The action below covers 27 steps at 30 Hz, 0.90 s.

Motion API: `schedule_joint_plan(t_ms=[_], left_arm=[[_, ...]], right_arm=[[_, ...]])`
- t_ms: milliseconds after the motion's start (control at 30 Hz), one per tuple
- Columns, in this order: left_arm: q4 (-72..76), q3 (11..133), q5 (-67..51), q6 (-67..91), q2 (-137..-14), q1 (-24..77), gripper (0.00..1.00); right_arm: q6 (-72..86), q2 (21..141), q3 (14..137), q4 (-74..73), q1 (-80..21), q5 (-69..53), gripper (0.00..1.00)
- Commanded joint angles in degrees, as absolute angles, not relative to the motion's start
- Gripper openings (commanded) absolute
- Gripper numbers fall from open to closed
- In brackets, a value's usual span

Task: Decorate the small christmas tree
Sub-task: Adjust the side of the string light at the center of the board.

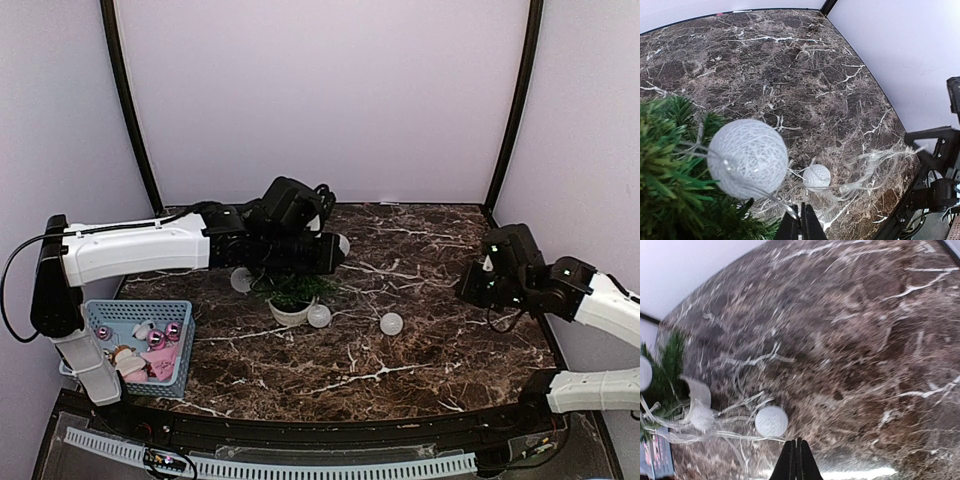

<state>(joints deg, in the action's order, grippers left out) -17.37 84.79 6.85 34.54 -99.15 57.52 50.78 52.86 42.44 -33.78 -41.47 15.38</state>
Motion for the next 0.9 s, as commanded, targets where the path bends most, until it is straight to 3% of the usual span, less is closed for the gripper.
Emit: schedule_joint_plan(t_ms=[0, 300, 333, 367, 433, 467, 533, 633, 700, 867], left_arm=[[-17.9, 83.6, 9.8, 33.9, -94.6, 56.5, 0.00], [-16.9, 83.4, 7.6, 32.2, -94.6, 56.5, 0.00], [-16.9, 83.3, 7.6, 32.2, -94.6, 56.5, 0.00], [-16.9, 83.2, 7.6, 32.3, -94.5, 56.5, 0.00], [-16.7, 83.2, 7.2, 32.2, -94.5, 56.6, 0.00], [-16.5, 83.1, 6.8, 32.1, -94.6, 56.5, 0.00], [-16.1, 83.3, 6.1, 31.9, -94.9, 56.5, 0.00], [-16.0, 83.7, 5.4, 31.6, -95.3, 56.5, 0.00], [-15.9, 83.9, 5.1, 31.5, -95.6, 56.5, 0.00], [-16.0, 84.0, 4.8, 31.5, -95.7, 56.5, 0.00]], right_arm=[[56.0, 45.1, 41.7, -42.9, -35.2, 26.6, 0.00], [49.3, 43.7, 36.6, -26.3, -33.6, 9.3, 0.01], [49.3, 44.3, 36.4, -26.0, -33.6, 8.9, 0.06], [49.1, 45.0, 36.5, -25.8, -33.6, 8.6, 0.16], [47.2, 46.0, 36.4, -22.6, -33.6, 5.8, 0.52], [45.7, 46.5, 36.1, -20.5, -33.6, 2.8, 0.64], [41.7, 47.6, 35.2, -13.7, -33.9, -7.0, 0.74], [37.3, 50.4, 34.7, -4.6, -36.0, -17.7, 0.77], [34.5, 53.3, 36.0, -2.0, -39.3, -18.5, 0.77], [35.1, 62.9, 38.7, 7.2, -43.8, -18.5, 0.64]])
